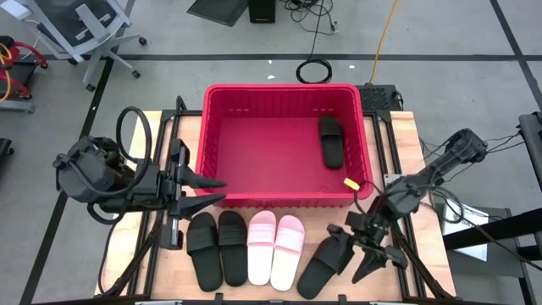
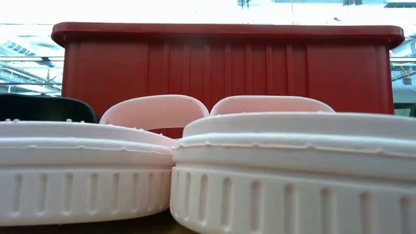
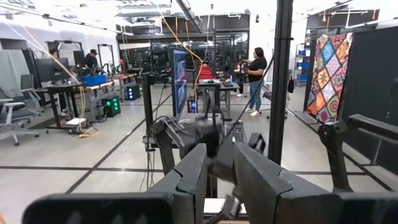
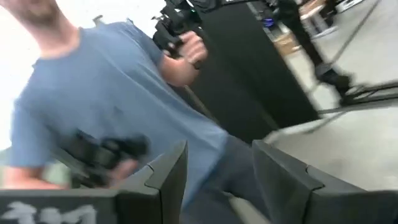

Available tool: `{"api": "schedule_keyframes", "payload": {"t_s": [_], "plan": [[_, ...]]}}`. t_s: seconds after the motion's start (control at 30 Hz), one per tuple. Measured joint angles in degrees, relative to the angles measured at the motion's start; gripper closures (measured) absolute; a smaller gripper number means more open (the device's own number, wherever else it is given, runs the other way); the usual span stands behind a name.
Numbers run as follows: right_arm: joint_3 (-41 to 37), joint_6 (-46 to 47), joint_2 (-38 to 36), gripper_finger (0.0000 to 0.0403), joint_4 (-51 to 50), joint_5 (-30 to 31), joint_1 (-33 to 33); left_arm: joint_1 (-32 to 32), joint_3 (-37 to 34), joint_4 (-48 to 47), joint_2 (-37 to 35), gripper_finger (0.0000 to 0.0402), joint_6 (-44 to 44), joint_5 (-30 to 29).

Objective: Pick and place slides into bin
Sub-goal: Put the black slide into the red container

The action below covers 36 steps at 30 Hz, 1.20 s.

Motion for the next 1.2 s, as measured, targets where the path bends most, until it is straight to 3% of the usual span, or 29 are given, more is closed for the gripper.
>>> {"api": "schedule_keyframes", "payload": {"t_s": [0.23,0.43,0.63,0.93,1.2], "plan": [[19.8,-17.6,4.4,0.0234,-37.0,9.5,0.3,0.0,0.0,0.0,0.0,0.0314,0.5,0.0],[30.6,-21.6,14.2,0.0234,-55.3,16.0,2.7,0.0,0.0,-1.8,0.0,0.0314,0.9,0.1],[35.3,-19.6,23.4,0.0234,-63.5,22.9,2.7,-1.3,0.0,-5.2,0.0,0.0314,-0.2,0.1],[35.4,-10.1,33.9,0.0234,-69.1,26.1,3.7,-4.8,0.0,-5.1,0.0,0.0314,2.0,1.6],[35.4,0.3,38.9,0.0234,-74.4,30.8,4.6,-7.6,0.0,-5.5,0.0,0.0314,5.1,1.7]]}}
